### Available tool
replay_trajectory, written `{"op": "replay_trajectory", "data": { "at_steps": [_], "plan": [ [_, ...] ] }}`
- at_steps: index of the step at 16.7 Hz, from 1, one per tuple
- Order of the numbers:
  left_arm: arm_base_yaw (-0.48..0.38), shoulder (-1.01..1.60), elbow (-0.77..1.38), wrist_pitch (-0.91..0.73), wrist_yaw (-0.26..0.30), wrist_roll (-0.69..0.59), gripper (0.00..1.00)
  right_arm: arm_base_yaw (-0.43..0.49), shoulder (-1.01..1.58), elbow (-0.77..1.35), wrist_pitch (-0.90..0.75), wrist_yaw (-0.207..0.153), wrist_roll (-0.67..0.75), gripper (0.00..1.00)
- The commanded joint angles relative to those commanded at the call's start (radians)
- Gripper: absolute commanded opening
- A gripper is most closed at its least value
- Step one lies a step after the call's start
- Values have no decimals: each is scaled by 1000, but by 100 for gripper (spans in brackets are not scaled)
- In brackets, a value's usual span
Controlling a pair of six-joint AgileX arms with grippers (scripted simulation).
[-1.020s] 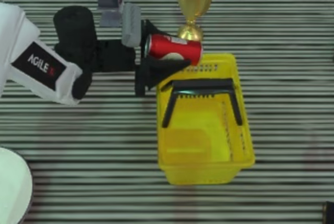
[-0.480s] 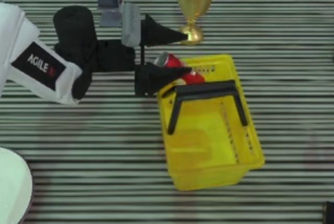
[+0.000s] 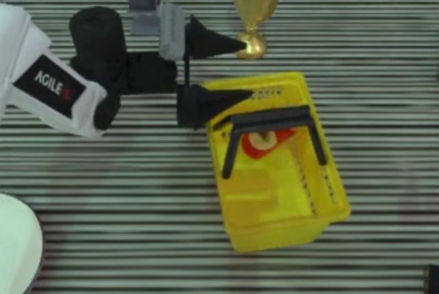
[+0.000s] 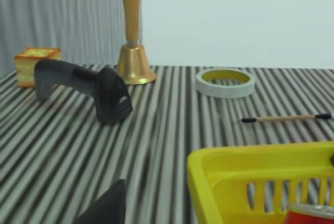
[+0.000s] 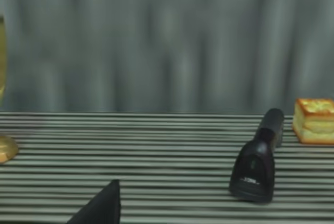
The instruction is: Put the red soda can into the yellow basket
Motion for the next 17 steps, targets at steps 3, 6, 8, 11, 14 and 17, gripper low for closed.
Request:
{"op": "replay_trajectory", "data": {
  "at_steps": [3, 6, 8, 11, 14, 17],
  "plan": [
    [19, -84, -45, -55, -58, -32, 100, 42, 87, 84, -74, -7, -54, 100],
    [57, -255, -130, -153, -170, -74, 100, 111, 265, 257, -207, -11, -149, 100],
    [89, -414, -203, -233, -266, -100, 100, 164, 427, 415, -318, -11, -228, 100],
    [139, -714, -331, -367, -428, -128, 100, 250, 713, 688, -506, -7, -362, 100],
    [188, -1060, -481, -511, -600, -138, 100, 344, 1040, 988, -713, -2, -509, 100],
    [234, -1416, -648, -662, -776, -132, 100, 437, 1370, 1290, -917, 3, -653, 100]
  ]
}}
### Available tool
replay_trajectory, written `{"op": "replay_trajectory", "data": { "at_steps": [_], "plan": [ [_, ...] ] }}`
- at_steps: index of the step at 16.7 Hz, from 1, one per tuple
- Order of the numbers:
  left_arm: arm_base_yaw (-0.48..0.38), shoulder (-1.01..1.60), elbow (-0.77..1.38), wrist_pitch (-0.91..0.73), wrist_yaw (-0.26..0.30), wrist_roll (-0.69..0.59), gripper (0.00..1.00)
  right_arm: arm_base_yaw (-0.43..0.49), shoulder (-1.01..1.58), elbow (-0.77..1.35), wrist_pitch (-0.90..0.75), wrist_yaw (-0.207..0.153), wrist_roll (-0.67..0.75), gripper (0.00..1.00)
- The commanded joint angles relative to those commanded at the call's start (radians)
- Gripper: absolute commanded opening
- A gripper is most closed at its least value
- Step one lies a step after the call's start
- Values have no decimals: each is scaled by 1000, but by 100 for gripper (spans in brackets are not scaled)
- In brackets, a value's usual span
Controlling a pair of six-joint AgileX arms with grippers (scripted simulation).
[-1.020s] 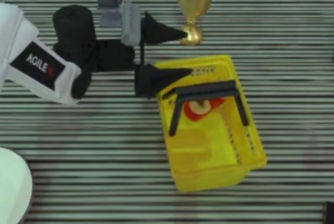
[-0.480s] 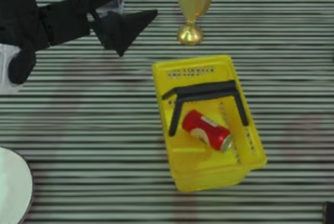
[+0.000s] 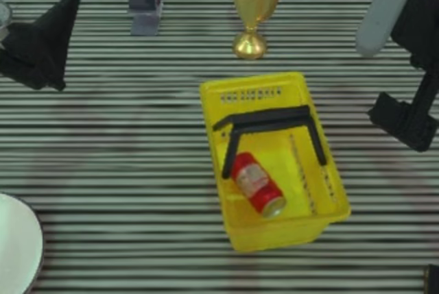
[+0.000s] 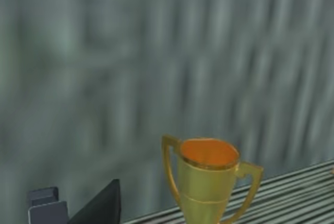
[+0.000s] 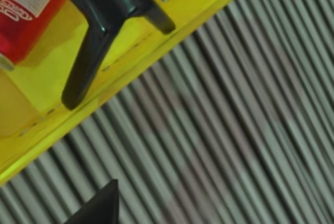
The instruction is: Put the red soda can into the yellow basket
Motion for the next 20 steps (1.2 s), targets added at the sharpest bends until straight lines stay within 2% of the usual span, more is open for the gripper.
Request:
{"op": "replay_trajectory", "data": {
  "at_steps": [3, 6, 10, 13, 20],
  "plan": [
    [38, -336, -175, -148, -168, 19, 100, 85, 295, 277, -182, 3, -130, 100],
    [65, -608, -337, -276, -312, 47, 100, 159, 542, 507, -337, 4, -241, 100],
    [87, -836, -492, -393, -443, 81, 100, 227, 748, 701, -473, 2, -340, 100],
    [92, -898, -540, -427, -481, 96, 100, 247, 803, 750, -512, 1, -369, 100],
    [92, -898, -540, -427, -481, 96, 100, 245, 802, 735, -497, 1, -370, 100]
  ]
}}
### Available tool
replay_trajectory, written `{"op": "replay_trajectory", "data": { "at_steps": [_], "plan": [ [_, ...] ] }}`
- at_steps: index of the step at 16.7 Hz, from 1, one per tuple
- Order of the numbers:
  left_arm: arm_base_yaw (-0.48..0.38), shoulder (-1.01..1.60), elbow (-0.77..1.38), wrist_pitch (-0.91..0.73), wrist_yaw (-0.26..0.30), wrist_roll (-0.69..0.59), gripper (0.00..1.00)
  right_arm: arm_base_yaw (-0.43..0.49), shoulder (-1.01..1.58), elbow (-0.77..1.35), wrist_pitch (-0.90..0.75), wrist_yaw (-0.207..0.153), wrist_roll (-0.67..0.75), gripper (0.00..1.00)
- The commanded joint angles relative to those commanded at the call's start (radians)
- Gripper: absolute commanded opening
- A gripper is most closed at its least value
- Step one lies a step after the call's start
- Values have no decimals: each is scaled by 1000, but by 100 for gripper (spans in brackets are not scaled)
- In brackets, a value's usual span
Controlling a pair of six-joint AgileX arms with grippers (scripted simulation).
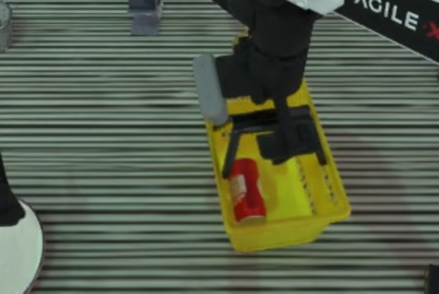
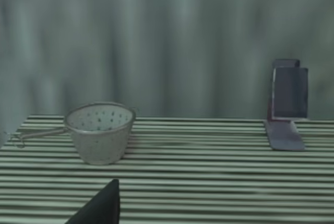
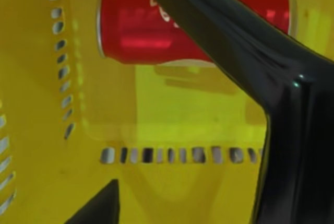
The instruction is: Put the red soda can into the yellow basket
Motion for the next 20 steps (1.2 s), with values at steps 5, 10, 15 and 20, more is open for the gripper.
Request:
{"op": "replay_trajectory", "data": {
  "at_steps": [5, 10, 15, 20],
  "plan": [
    [0, 0, 0, 0, 0, 0, 100, 3, -6, -74, 68, 0, 1, 100],
    [0, 0, 0, 0, 0, 0, 100, 3, -6, -74, 68, 0, 1, 85],
    [0, 0, 0, 0, 0, 0, 100, 3, -6, -74, 68, 0, 1, 47],
    [0, 0, 0, 0, 0, 0, 100, 3, -6, -74, 68, 0, 1, 10]
  ]
}}
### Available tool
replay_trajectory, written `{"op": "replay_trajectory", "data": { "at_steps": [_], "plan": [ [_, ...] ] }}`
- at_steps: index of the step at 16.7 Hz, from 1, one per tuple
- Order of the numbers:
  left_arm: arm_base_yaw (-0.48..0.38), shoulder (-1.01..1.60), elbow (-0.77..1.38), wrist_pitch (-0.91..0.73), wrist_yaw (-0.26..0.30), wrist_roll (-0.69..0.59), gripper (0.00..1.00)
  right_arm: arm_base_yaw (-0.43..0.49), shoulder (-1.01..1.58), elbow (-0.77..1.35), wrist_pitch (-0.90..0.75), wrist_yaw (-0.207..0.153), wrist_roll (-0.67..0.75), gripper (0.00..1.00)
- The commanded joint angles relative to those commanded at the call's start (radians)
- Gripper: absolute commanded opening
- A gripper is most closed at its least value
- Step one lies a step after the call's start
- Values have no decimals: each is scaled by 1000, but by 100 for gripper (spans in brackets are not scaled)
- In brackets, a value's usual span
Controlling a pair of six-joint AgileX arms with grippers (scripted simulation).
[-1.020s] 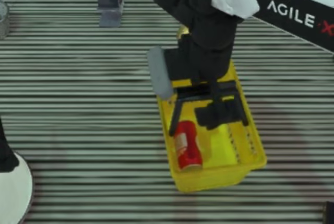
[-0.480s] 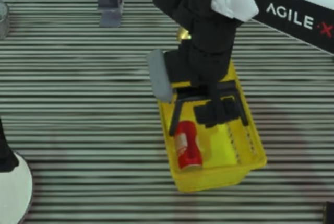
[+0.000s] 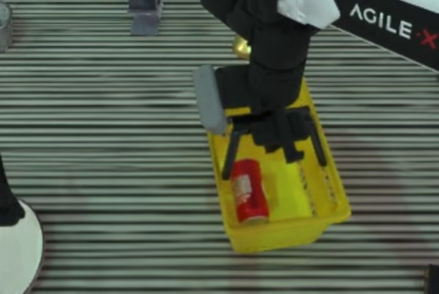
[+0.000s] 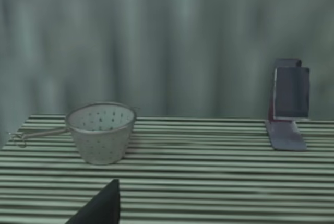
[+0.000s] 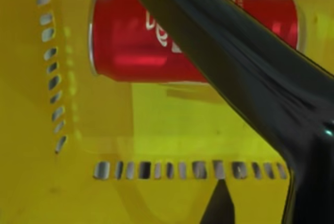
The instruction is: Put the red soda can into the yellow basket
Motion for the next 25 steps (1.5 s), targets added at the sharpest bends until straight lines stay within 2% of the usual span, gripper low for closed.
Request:
{"op": "replay_trajectory", "data": {
  "at_steps": [1, 2, 25],
  "plan": [
    [0, 0, 0, 0, 0, 0, 100, 0, 0, 0, 0, 0, 0, 2],
    [0, 0, 0, 0, 0, 0, 100, 0, 0, 0, 0, 0, 0, 0],
    [0, 0, 0, 0, 0, 0, 100, 0, 0, 0, 0, 0, 0, 0]
  ]
}}
